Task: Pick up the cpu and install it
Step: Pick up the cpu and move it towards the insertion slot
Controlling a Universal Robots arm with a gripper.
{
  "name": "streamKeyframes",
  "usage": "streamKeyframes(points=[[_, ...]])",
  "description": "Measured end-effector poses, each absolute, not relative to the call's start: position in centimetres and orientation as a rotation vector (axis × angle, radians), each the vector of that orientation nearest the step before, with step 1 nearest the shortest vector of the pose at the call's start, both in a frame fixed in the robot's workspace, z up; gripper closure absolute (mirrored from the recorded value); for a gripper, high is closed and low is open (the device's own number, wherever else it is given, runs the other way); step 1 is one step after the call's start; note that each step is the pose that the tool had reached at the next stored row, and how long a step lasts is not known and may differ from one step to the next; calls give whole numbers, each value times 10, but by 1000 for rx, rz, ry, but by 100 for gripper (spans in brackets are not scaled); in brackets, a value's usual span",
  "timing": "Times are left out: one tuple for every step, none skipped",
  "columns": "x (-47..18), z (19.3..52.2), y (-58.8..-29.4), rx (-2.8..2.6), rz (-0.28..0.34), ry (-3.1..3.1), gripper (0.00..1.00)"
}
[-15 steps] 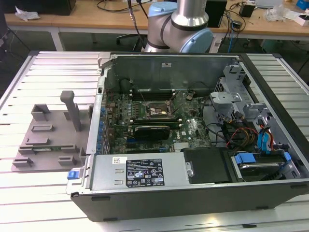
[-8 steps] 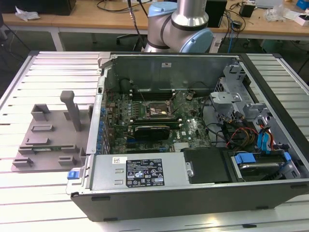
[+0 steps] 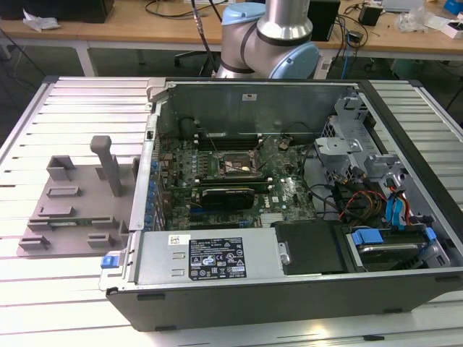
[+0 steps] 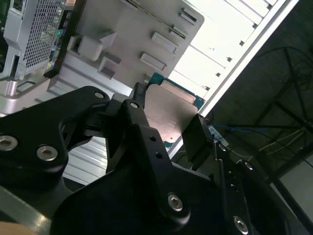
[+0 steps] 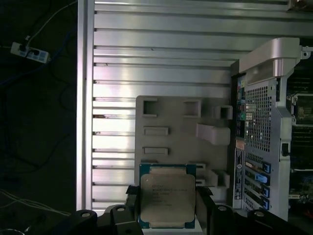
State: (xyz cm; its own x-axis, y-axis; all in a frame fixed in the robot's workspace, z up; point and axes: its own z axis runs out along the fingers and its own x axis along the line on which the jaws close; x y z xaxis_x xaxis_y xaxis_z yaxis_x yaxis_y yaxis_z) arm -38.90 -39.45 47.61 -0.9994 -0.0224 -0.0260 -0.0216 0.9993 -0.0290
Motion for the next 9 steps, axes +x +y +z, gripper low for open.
streamKeyframes(points=[[-389, 477, -394, -34, -45, 3115, 45], [-389, 479, -394, -34, -45, 3115, 45], [-389, 480, -394, -34, -45, 3115, 45], [-389, 482, -394, -34, -45, 3115, 45], [-389, 483, -394, -34, -45, 3115, 45], [-389, 484, -394, -34, -45, 3115, 45], [-389, 484, -394, -34, -44, 3115, 45], [-389, 484, -394, -34, -43, 3115, 45], [-389, 484, -394, -34, -43, 3115, 45]])
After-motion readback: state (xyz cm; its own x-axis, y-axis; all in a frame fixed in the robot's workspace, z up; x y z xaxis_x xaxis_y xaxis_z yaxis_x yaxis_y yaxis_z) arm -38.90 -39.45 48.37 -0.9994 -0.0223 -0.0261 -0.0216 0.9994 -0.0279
